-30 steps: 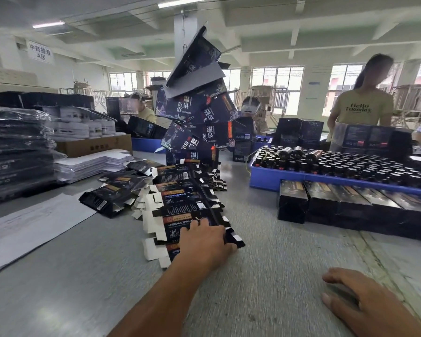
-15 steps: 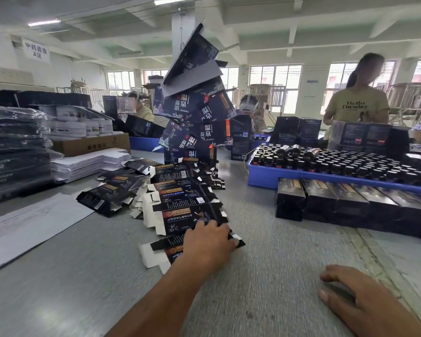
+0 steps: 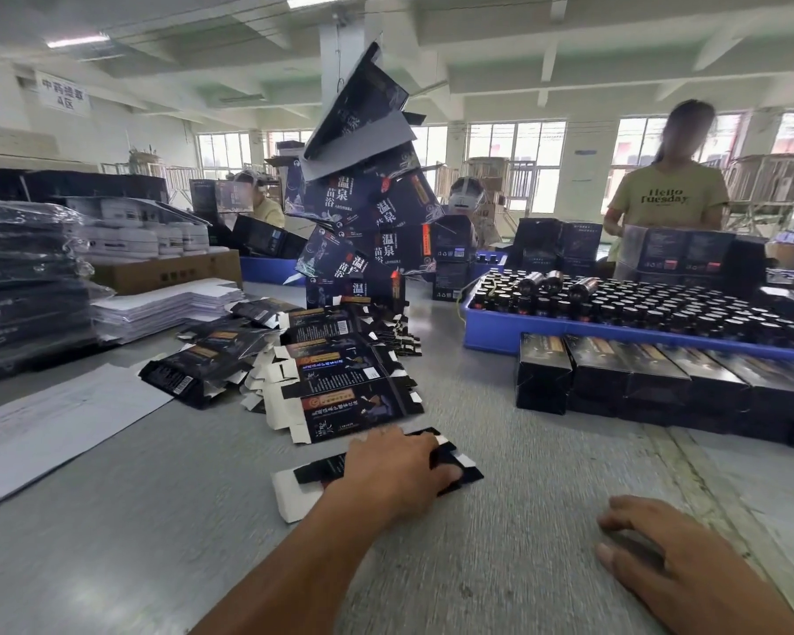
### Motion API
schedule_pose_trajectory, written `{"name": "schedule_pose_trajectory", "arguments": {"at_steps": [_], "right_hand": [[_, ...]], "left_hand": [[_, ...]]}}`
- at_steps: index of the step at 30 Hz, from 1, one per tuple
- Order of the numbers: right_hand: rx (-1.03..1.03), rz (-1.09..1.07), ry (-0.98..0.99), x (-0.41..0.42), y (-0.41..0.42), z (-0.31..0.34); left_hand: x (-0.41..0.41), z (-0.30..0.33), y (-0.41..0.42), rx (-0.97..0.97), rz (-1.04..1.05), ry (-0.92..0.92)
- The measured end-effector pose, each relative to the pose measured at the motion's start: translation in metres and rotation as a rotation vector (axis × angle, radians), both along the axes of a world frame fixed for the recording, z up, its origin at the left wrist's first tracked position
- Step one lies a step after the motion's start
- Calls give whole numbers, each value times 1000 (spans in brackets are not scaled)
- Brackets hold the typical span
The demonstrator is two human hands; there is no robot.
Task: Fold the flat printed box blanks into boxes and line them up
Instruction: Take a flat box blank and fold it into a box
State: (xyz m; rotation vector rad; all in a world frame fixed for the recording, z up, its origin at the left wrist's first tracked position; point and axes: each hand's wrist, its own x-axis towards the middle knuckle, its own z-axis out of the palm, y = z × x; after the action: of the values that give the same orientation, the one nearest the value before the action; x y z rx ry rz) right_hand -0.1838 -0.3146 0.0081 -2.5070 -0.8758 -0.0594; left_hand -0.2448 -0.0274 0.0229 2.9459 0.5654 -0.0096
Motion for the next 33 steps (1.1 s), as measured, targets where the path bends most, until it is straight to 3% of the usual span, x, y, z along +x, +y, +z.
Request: {"name": "schedule_pose_trajectory", "arguments": {"at_steps": [4,9,19,25,30,33], "right_hand": [[-25,2,-18,0,-1,1],[-49,19,-60,1,-3,0],[4,14,-34,2,-5,1],[354,-84,130,2,-7,10],[655,-94,106,-3,-8,26],[708,-69,110,-10,-6,30]], "left_hand": [[-4,6,-12,-135,-158,65],[-7,11,-8,-113,-180,106],[-7,19,-16,-222,-219,-49],[-13,28,-46,21,-380,-379],[-21,25,-70,-29,-520,-538],[-23,22,-79,-15,-562,-570]]}}
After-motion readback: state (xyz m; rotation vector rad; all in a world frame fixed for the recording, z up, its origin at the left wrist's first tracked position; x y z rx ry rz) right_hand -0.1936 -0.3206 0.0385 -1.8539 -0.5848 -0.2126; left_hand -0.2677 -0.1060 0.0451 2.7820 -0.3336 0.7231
